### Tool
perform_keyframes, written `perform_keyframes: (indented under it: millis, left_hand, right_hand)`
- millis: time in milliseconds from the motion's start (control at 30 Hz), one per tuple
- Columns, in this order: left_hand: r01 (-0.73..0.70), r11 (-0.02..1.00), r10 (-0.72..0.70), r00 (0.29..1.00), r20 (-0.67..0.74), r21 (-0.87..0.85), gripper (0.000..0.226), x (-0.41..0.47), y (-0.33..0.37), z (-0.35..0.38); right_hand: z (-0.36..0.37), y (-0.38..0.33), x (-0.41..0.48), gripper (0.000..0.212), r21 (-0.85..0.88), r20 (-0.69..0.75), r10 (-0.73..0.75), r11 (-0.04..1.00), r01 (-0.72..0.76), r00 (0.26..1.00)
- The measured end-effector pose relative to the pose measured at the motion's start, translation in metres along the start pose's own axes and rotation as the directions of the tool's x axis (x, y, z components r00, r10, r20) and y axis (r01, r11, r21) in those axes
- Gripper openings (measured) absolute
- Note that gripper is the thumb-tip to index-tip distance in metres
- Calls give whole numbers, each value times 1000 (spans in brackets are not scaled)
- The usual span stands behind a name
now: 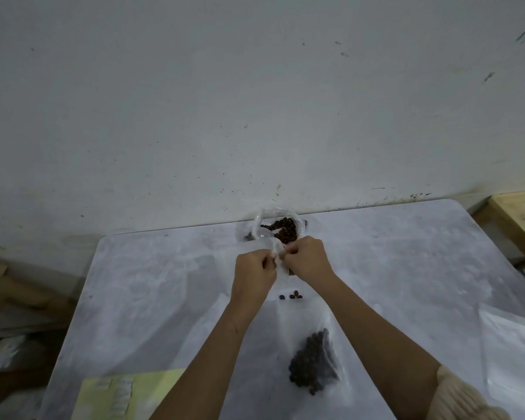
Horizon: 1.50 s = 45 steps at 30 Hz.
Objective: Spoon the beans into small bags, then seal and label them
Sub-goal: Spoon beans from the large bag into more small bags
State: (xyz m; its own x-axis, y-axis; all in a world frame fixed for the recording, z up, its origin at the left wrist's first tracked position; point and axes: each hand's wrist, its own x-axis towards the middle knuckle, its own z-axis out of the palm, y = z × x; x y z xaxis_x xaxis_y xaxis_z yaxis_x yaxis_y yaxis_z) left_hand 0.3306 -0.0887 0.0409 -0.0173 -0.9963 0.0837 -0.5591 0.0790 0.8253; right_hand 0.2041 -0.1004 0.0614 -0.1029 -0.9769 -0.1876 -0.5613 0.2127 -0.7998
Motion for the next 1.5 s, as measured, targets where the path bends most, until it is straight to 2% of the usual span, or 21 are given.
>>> perform_keyframes:
  millis: [100,200,300,400,533,633,767,867,1000,1100,1200,1267,1367,1500]
  left_hand:
    - [4,997,0,999,39,-83,22,-1,-1,-4]
    - [-22,986,39,994,102,-166,13,-2,3,-13]
    - [19,967,15,991,130,-253,9,-1,1,-17]
    - [57,974,-39,995,88,-219,16,0,-10,-18]
    - [119,987,-124,991,-46,-105,35,3,-31,-23]
    - [203,966,-215,975,-61,-162,44,3,-34,-29]
    - [230,927,-282,949,-142,-297,32,7,-30,-34]
    - [213,901,-307,929,-209,-379,21,9,-28,-38]
    - [214,873,-336,915,-223,-438,16,16,-23,-45]
    - [187,859,-307,933,-187,-477,13,21,-13,-53]
    - [156,894,-237,960,-150,-420,7,24,2,-61]
    - [174,905,-223,971,-84,-389,9,27,8,-64]
    - [245,900,-250,968,34,-361,15,31,8,-68]
    - [252,880,-248,967,63,-402,20,28,7,-72]
  right_hand:
    - [-10,3,-4,35,77,74,-2,997,-4,997]
    - [-15,7,-7,22,183,125,-8,983,-15,992]
    - [-20,8,-8,19,272,132,-7,962,-30,991]
    - [-28,7,-9,22,360,134,-2,932,-46,991]
    - [-40,9,-8,20,466,140,26,881,-89,990]
    - [-45,13,-10,20,508,151,26,855,-100,988]
    - [-44,16,-13,22,508,129,44,855,-103,991]
    - [-40,17,-11,26,488,50,100,866,-112,994]
    - [-36,15,-9,29,464,-93,117,883,-61,989]
    - [-36,6,-9,34,474,-201,107,880,1,974]
    - [-36,-4,-11,19,433,-249,45,899,70,967]
    - [-33,-5,-9,18,347,-265,9,934,87,964]
    - [-28,-2,-6,17,269,-306,22,961,64,952]
    - [-25,3,-2,16,192,-362,60,981,12,930]
